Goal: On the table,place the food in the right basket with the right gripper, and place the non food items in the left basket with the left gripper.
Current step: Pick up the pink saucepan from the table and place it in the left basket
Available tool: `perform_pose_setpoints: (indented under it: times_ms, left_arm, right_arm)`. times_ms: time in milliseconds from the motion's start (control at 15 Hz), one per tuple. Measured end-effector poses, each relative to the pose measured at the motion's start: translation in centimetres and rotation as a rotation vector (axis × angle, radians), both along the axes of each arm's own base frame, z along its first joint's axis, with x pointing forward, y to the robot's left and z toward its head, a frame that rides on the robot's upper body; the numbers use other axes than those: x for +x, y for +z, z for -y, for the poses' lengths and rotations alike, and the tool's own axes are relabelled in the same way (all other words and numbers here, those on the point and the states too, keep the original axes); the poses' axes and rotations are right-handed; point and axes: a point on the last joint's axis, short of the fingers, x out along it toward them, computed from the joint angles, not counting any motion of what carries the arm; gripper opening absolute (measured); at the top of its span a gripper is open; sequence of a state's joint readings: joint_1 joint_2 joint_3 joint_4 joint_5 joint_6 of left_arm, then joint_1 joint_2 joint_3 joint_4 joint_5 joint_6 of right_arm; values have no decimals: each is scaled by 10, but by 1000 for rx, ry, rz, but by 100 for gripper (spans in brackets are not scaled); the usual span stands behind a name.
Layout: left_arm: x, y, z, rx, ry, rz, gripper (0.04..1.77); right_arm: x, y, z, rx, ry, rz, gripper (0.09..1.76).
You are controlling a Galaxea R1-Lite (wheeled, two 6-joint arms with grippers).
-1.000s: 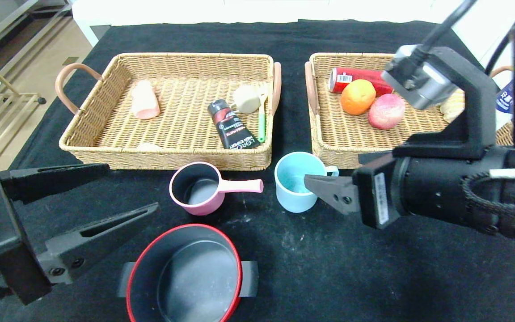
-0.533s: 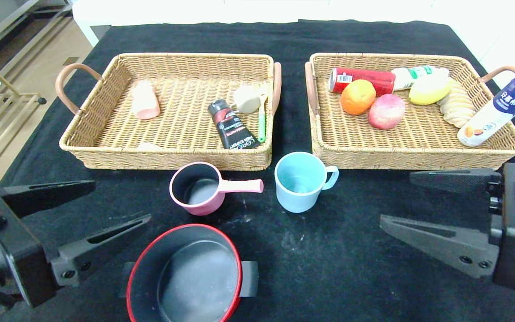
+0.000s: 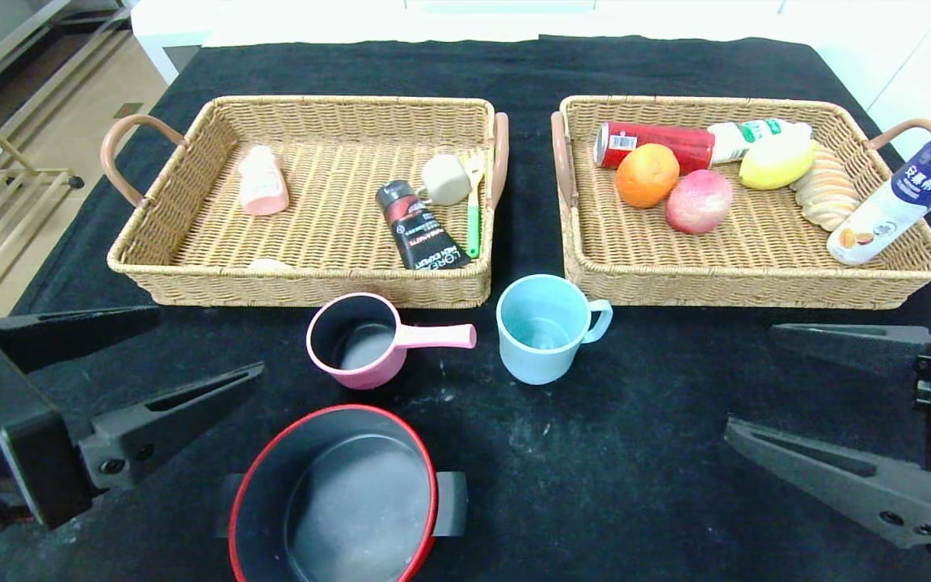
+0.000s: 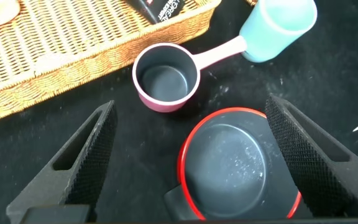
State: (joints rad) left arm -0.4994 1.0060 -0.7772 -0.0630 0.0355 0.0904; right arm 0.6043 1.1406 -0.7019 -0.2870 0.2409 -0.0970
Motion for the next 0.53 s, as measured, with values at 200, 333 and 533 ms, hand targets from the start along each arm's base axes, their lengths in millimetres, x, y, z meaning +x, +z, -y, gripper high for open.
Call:
perform_pose_setpoints:
  times_ms: [200, 333, 533]
  left_arm:
    - [2, 0, 0, 6, 12, -5, 172]
    - [6, 0, 2, 12, 23, -17, 172]
    - [17, 1, 5, 36, 92, -40, 172]
  right_arm:
    - [0, -3, 3, 14, 13, 8, 170]
    - [0, -3, 6, 16, -2, 13, 170]
    - [-5, 0, 11, 32, -9, 34, 170]
